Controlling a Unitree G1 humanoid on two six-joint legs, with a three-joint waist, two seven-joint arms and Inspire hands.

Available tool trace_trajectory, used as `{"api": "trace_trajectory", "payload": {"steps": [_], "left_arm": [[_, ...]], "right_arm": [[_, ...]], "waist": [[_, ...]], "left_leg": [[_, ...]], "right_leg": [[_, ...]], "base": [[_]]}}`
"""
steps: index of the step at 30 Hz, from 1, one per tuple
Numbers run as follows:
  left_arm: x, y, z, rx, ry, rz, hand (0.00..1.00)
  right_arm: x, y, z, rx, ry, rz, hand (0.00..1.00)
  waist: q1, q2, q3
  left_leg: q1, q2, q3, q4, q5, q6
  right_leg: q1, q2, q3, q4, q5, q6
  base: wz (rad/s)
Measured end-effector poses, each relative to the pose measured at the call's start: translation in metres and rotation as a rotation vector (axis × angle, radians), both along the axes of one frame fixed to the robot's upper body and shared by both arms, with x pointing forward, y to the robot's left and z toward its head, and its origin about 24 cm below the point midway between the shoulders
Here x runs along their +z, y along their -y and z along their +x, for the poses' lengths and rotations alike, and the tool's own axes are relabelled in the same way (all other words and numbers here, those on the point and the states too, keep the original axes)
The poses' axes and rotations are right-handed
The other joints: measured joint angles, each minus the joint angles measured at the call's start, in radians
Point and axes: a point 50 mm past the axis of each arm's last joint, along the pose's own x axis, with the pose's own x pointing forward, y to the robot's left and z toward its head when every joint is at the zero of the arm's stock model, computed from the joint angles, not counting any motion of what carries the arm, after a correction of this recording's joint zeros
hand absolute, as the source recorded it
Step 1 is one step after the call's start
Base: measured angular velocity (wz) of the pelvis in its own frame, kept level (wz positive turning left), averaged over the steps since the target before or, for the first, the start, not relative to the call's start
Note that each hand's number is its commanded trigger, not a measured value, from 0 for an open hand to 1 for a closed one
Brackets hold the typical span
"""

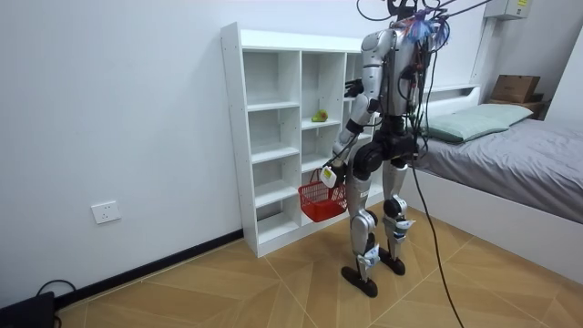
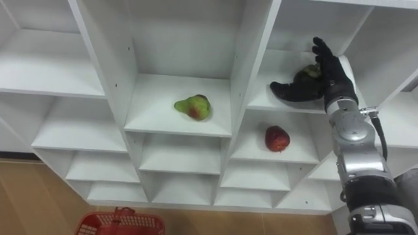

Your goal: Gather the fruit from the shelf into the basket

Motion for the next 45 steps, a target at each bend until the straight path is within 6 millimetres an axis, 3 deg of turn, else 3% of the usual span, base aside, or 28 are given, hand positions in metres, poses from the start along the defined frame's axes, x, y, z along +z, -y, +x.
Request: {"api": "trace_trajectory", "payload": {"steps": [17, 27, 39, 45], "left_arm": [[0.001, -0.011, -0.004, 0.015, -0.017, 0.074, 1.0], [0.0, -0.012, -0.005, 0.016, -0.024, 0.074, 1.0], [0.0, -0.011, -0.004, 0.012, -0.021, 0.07, 1.0], [-0.001, -0.005, -0.001, -0.031, -0.016, 0.069, 1.0]], "right_arm": [[-0.005, 0.017, -0.01, -0.055, 0.019, -0.036, 1.0], [-0.007, 0.024, -0.012, -0.103, 0.019, -0.016, 1.0], [-0.016, 0.012, -0.017, -0.1, 0.022, 0.021, 1.0], [-0.014, 0.002, -0.024, -0.065, 0.074, 0.028, 1.0]], "waist": [[0.0, 0.001, -0.0021], [0.0, 0.013, -0.0053], [-0.004, 0.01, -0.0103], [-0.006, 0.025, -0.0108]], "left_leg": [[0.008, 0.002, -0.002, 0.0, 0.0, 0.0], [0.012, 0.005, -0.002, -0.002, -0.001, -0.002], [0.02, 0.01, 0.0, -0.003, -0.004, -0.007], [0.017, 0.012, 0.008, -0.005, -0.005, -0.007]], "right_leg": [[0.005, 0.0, -0.014, -0.002, 0.0, -0.001], [0.017, 0.001, -0.039, -0.003, 0.0, -0.001], [0.018, 0.006, -0.045, -0.003, 0.0, -0.001], [0.02, 0.009, -0.031, -0.003, 0.001, -0.002]], "base": [[0.0], [0.0], [-0.01], [-0.04]]}}
